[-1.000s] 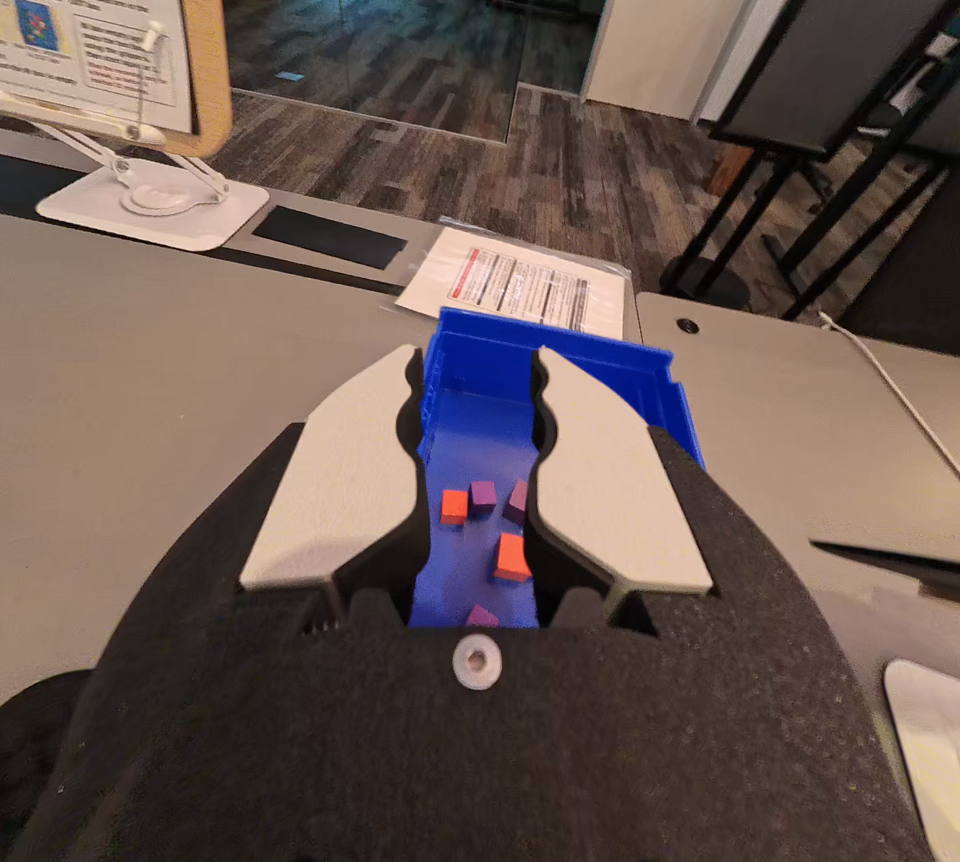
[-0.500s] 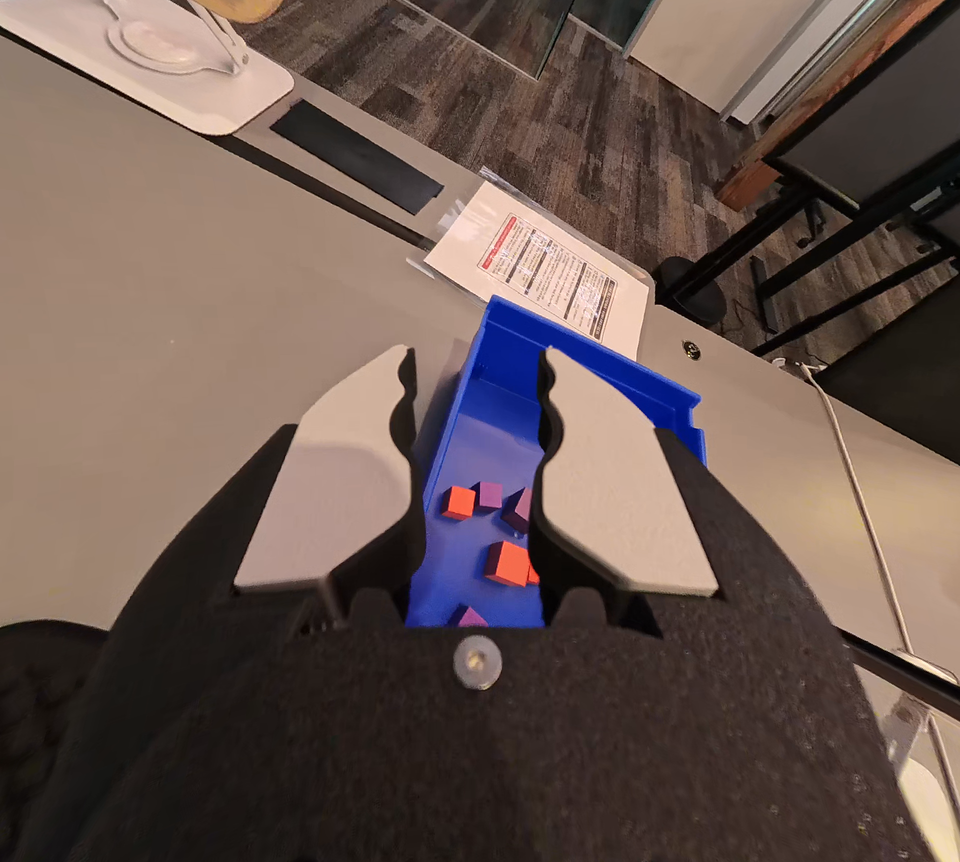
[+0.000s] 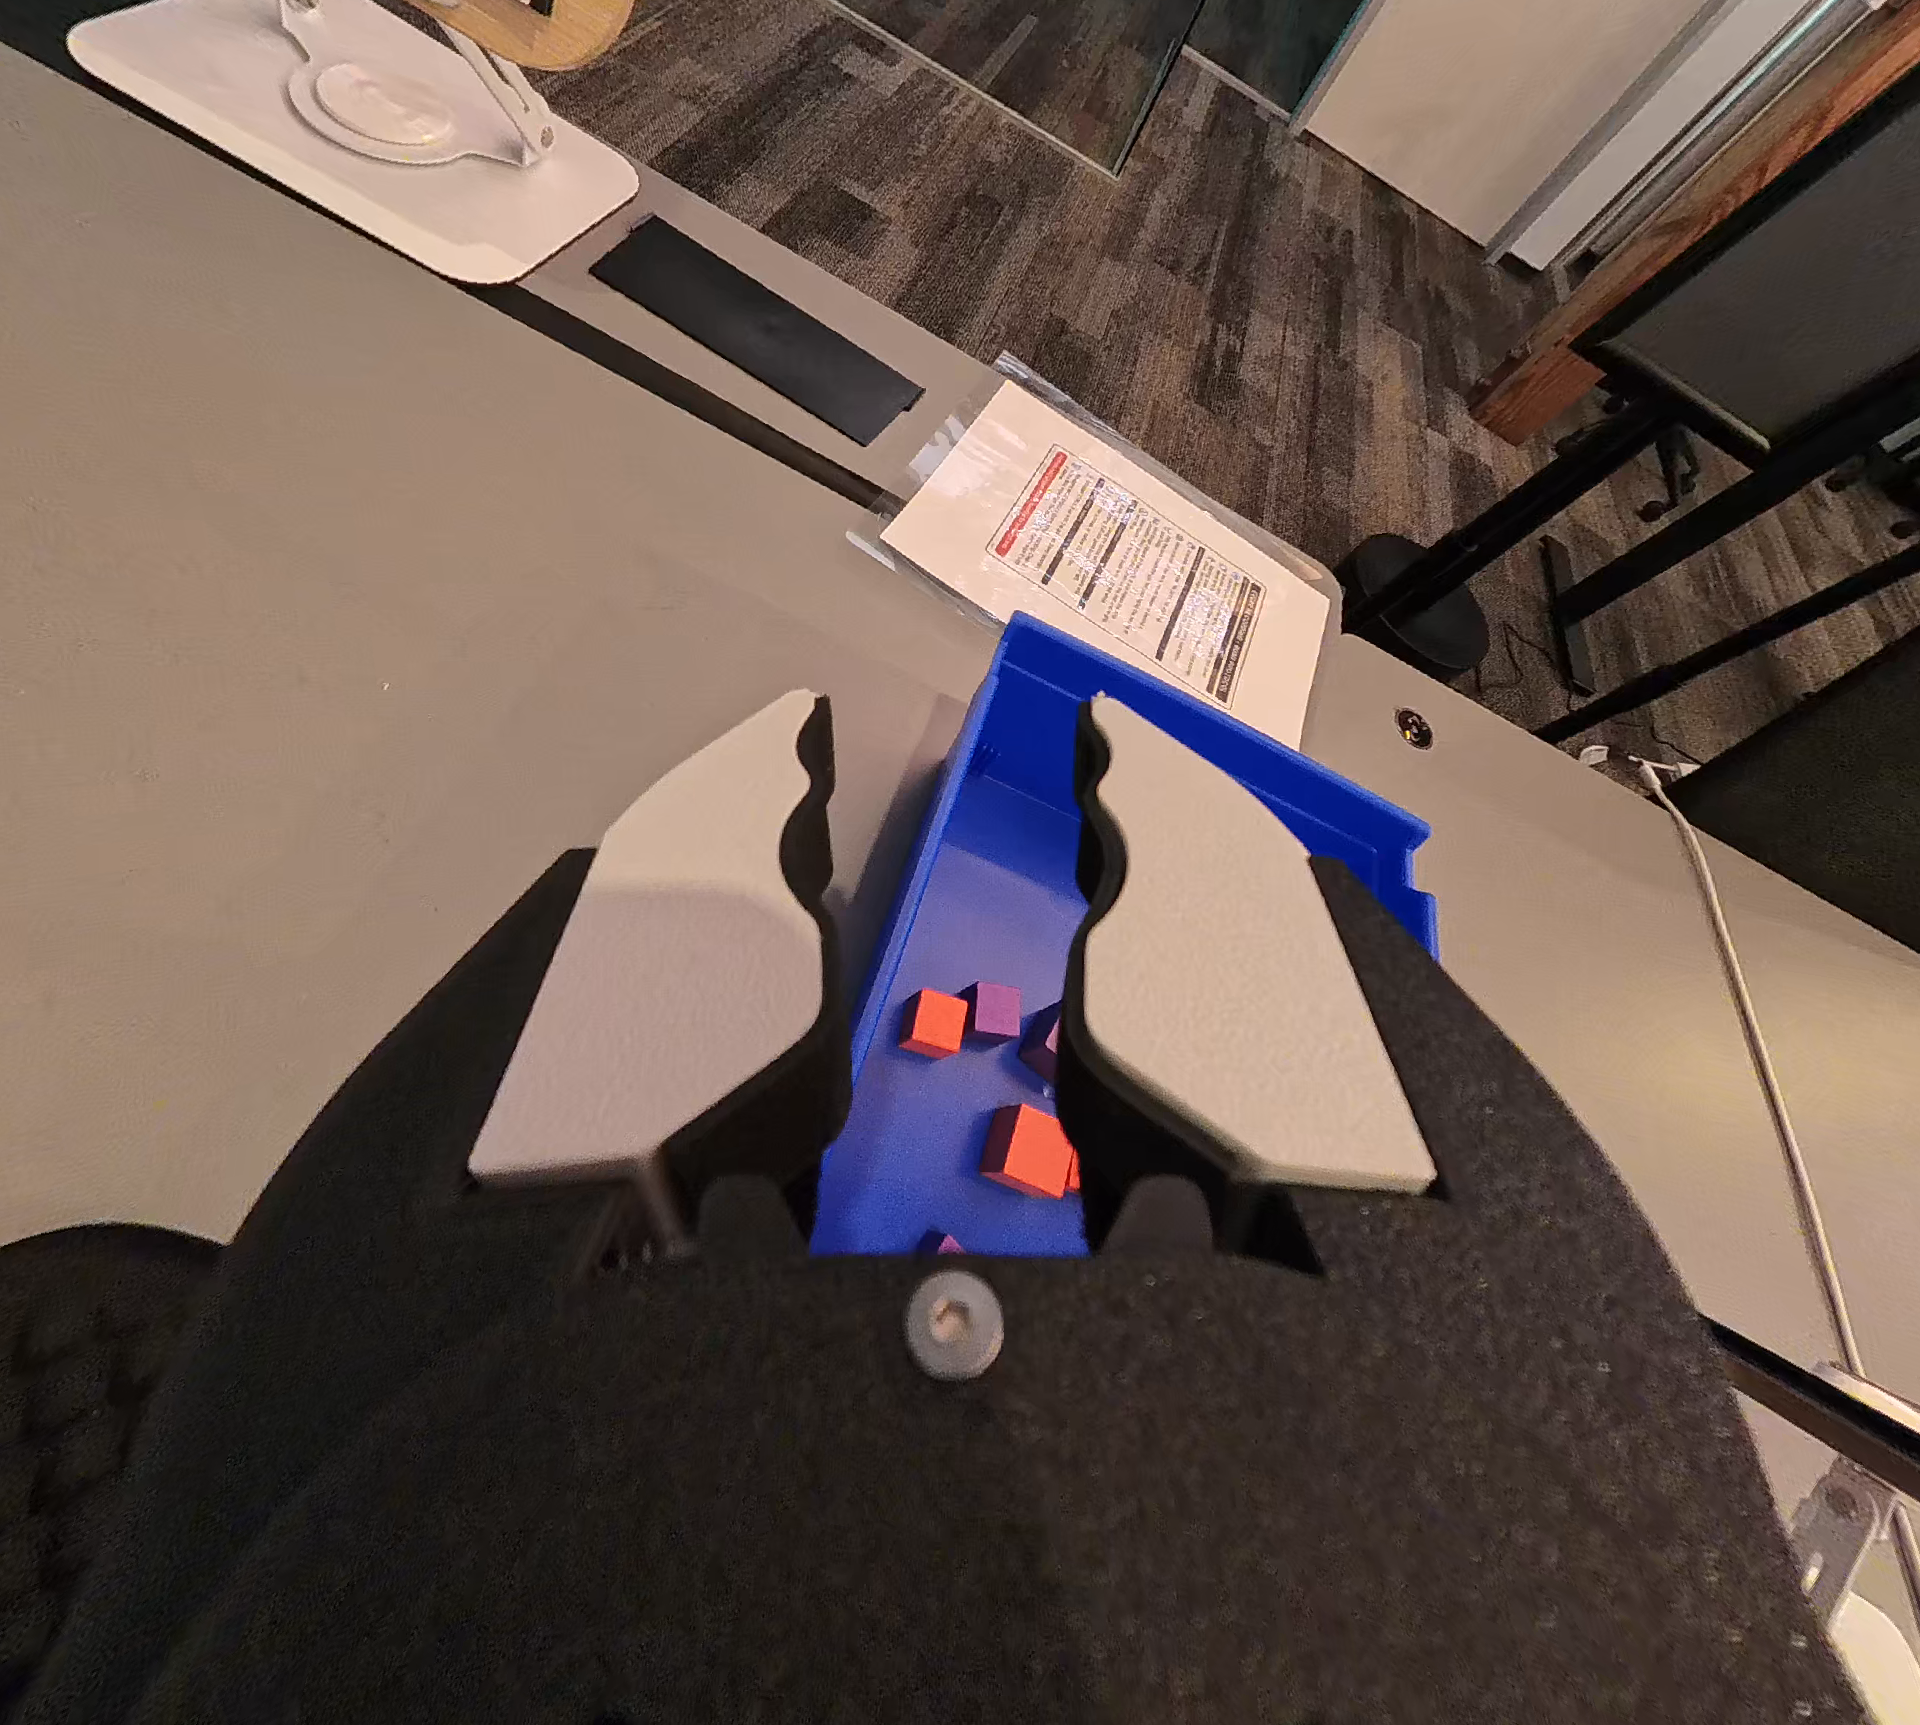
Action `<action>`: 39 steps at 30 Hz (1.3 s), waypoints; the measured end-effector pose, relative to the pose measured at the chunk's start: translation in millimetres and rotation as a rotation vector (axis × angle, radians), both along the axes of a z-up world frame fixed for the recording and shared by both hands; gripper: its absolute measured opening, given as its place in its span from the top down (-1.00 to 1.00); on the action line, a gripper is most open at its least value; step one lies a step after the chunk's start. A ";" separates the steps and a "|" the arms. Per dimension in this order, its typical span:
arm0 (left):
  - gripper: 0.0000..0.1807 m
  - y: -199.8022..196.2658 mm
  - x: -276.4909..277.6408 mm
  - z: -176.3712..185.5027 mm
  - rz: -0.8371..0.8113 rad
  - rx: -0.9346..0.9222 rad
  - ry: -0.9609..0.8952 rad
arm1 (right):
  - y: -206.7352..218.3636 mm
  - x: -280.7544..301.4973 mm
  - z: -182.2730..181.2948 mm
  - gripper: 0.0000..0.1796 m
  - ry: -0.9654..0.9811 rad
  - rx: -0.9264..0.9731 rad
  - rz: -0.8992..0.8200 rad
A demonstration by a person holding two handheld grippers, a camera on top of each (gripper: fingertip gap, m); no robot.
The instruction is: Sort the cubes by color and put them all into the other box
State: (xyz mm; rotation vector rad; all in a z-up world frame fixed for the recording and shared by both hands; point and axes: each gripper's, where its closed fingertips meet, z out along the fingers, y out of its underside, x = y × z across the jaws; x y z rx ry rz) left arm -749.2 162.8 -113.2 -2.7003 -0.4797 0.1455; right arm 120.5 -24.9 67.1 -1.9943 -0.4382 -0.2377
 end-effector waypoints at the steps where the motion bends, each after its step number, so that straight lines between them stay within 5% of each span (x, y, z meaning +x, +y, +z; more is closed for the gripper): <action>1: 0.53 1.5 -1.9 -2.0 0.007 -0.004 0.006 | 0.2 -0.3 -0.3 0.51 0.000 -0.003 -0.001; 18: 0.75 8.5 -2.9 -16.8 0.004 0.074 -0.100 | 2.2 -2.9 -10.1 0.54 -0.007 -0.046 0.022; 26: 0.76 -25.6 60.6 66.2 -0.283 0.375 -0.200 | 1.0 -26.2 1.9 0.54 -0.028 -0.022 0.087; 30: 0.76 -78.2 155.3 124.8 -0.562 0.569 -0.392 | 9.6 -93.9 15.7 0.49 -0.070 0.021 0.308; 34: 0.76 -142.4 261.2 172.9 -0.846 0.676 -0.686 | -4.9 -221.4 21.4 0.39 -0.039 0.064 0.795; 39: 0.76 -199.6 361.1 199.8 -1.066 0.695 -0.989 | -30.9 -355.6 26.2 0.34 -0.048 0.289 1.150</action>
